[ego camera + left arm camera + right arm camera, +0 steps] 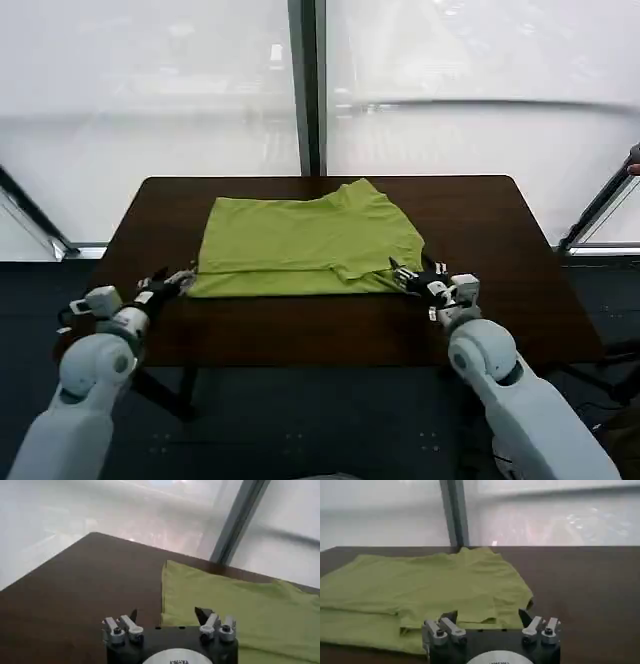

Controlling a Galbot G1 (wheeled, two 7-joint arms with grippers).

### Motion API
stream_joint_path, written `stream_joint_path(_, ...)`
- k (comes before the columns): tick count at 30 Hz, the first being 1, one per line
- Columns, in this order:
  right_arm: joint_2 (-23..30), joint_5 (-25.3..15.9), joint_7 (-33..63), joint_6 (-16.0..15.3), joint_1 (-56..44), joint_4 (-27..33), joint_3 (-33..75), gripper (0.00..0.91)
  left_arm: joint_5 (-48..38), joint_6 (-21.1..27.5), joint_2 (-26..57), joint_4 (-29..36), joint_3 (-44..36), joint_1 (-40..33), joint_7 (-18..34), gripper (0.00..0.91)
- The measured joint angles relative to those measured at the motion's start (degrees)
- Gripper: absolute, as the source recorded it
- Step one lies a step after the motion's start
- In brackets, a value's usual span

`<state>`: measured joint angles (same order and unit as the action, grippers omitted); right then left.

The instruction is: Fold and organize the clothes.

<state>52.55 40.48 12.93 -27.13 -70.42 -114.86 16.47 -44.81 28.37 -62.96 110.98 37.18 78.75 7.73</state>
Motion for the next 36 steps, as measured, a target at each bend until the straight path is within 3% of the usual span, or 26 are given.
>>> stream_joint_path(14, -1.15, -1.78, -1.18, -0.72, -3.16, -0.02, 0.09, 0.878, 1.26, -0.38, -1.06, -1.43, -0.19, 1.7, -0.4, 0.878)
stream_joint_path(15, -1.09, -1.8, -1.13, -0.74, -3.16, 0.04, 0.05, 0.858, 1.29, -0.38, -1.12, -1.6, -0.2, 1.7, -0.39, 0.78)
stream_joint_path(16, -1.07, -1.81, -1.03, -0.74, -3.16, 0.06, 0.01, 0.829, 1.29, -0.37, -1.2, -1.62, -0.23, 1.75, -0.38, 0.731)
stream_joint_path(18, -1.06, -1.81, -0.95, -0.79, -3.16, 0.15, -0.04, 0.751, 1.32, -0.35, -1.47, -1.42, -0.34, 2.07, -0.37, 0.497)
stream_joint_path(20, -1.06, -1.81, -0.93, -0.83, -3.16, 0.24, -0.1, 0.683, 1.35, -0.33, -1.71, -0.97, -0.44, 2.36, -0.38, 0.341)
stream_joint_path(21, -1.08, -1.81, -0.91, -0.84, -3.16, 0.27, -0.14, 0.458, 1.4, -0.32, -1.86, -0.66, -0.52, 2.47, -0.38, 0.156)
stream_joint_path(22, -1.12, -1.8, -0.79, -0.86, -3.18, 0.28, -0.18, 0.341, 1.45, -0.31, -1.96, -0.47, -0.59, 2.52, -0.38, 0.107)
stream_joint_path(23, -1.17, -1.8, -0.69, -0.86, -3.22, 0.28, -0.22, 0.029, 1.48, -0.31, -2.01, -0.3, -0.61, 2.54, -0.37, 0.029)
stream_joint_path(30, -1.95, -1.34, -0.56, -0.92, -3.61, 0.01, -0.22, 0.0, 1.54, -0.36, -1.98, 0.21, -0.47, 3.06, -0.38, 0.0)
stream_joint_path(36, -3.64, 2.31, 1.62, -2.38, -4.13, -1.4, 0.63, 0.0, 2.3, -0.51, -1.64, 1.12, -0.33, 4.33, -0.56, 0.0)
